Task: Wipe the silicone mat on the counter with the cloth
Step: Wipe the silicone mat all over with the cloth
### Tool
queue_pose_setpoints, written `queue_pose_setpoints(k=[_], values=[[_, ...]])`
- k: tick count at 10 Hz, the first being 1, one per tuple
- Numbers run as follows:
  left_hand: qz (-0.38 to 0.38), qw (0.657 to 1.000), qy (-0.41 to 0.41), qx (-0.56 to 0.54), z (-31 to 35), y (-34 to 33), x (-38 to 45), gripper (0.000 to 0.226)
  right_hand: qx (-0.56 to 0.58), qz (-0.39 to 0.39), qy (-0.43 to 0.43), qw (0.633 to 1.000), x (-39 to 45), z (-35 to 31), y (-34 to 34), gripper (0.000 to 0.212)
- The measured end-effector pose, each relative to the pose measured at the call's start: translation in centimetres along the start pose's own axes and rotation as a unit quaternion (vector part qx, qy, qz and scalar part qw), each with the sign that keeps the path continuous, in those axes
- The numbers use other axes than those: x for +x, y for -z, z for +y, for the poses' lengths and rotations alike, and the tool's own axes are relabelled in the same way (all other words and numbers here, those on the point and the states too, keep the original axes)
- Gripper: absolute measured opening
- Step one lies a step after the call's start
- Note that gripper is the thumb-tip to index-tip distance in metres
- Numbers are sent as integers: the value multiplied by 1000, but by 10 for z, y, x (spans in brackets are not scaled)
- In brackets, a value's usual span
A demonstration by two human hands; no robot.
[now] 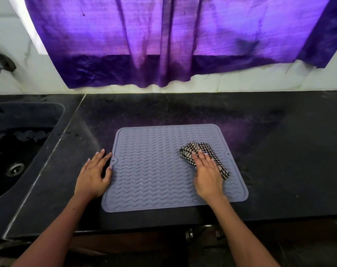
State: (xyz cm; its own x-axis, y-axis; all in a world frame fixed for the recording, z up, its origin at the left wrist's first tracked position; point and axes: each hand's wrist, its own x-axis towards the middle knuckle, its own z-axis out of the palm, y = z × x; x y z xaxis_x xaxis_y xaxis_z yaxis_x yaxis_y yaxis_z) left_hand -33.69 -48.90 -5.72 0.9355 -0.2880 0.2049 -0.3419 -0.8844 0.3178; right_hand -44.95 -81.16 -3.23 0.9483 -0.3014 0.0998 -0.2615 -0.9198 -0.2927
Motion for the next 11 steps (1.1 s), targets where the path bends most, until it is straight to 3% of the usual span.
queue_pose_setpoints(k=[2, 3, 4, 5, 6, 7, 8, 10, 11], values=[[3, 1000, 2, -5, 2, 1, -1, 69, 32, -60, -20, 998, 23, 1, 19, 61], [-7, 1000, 1, -4, 1, 2, 0, 70, 156, -112, -94, 977, 46, 4, 35, 46], [-16, 1000, 2, -2, 1, 2, 0, 71, 448, -102, -233, 857, 63, 2, 55, 33], [-11, 1000, 2, -4, 1, 3, 0, 71, 448, -25, -219, 866, 54, -19, 59, 33], [-13, 1000, 2, 0, 1, 3, 0, 72, 254, -32, -62, 965, 23, -49, 44, 47], [-8, 1000, 3, 0, 1, 2, 0, 71, 30, -69, 84, 994, -6, -61, 4, 61], [-6, 1000, 4, 1, 1, 1, -1, 69, -7, -60, 94, 994, -3, -55, -10, 66], [-9, 1000, 8, -6, 1, 2, -1, 69, 30, -84, 104, 991, 9, -49, -6, 64], [-10, 1000, 9, -7, 1, 2, -1, 69, 218, -117, -26, 969, 25, -52, 13, 44]])
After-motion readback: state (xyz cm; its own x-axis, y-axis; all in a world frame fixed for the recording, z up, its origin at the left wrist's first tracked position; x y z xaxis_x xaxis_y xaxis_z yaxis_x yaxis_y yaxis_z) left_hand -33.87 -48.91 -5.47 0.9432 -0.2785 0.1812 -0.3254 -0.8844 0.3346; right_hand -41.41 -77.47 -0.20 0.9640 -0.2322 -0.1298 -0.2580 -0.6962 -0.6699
